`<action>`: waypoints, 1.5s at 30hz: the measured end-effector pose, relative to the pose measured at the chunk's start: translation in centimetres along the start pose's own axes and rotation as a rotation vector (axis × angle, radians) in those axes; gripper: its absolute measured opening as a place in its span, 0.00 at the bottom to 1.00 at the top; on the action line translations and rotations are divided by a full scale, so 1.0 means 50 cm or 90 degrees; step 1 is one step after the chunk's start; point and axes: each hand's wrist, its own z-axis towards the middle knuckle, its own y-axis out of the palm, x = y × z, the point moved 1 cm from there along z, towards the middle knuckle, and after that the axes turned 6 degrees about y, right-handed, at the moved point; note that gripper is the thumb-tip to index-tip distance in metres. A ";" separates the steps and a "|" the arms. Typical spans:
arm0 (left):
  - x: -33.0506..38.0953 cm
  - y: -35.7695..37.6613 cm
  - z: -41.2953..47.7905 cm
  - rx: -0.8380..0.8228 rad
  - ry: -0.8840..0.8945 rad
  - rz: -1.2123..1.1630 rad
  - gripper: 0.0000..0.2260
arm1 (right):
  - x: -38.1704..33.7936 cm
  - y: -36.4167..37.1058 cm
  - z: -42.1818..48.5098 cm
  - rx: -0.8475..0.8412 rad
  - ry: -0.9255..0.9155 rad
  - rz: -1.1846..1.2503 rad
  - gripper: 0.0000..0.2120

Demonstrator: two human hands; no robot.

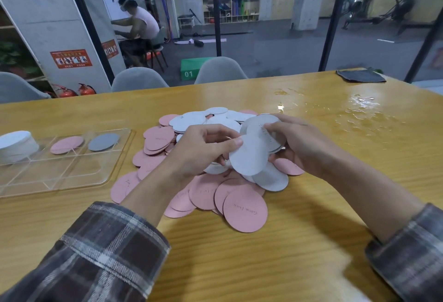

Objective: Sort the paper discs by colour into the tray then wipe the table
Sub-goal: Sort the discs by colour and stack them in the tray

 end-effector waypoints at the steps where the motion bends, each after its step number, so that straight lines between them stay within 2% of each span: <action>1: 0.000 0.000 0.001 0.012 0.002 -0.016 0.04 | 0.001 0.001 0.000 0.000 0.001 -0.001 0.12; 8: 0.001 0.001 0.001 0.121 0.103 -0.047 0.04 | 0.004 0.007 -0.002 -0.014 0.014 0.004 0.12; 12: 0.008 -0.002 0.000 0.121 0.133 -0.052 0.06 | 0.001 0.009 -0.005 -0.011 0.012 0.019 0.12; 17: 0.012 0.009 -0.003 0.109 0.116 -0.088 0.08 | -0.005 0.009 -0.009 0.016 0.006 0.043 0.12; 19: 0.012 0.011 -0.004 0.108 0.111 -0.062 0.05 | -0.005 0.007 -0.009 0.016 0.006 0.036 0.12; 25: 0.010 0.006 -0.009 0.105 0.104 -0.031 0.10 | -0.002 0.006 -0.006 -0.004 0.000 0.014 0.12; 34: -0.005 0.013 0.000 0.167 0.146 0.000 0.08 | 0.001 0.008 0.001 -0.025 0.046 0.053 0.14; 45: -0.020 0.042 -0.004 0.191 0.174 0.154 0.09 | 0.021 0.004 0.003 -0.092 -0.023 -0.084 0.13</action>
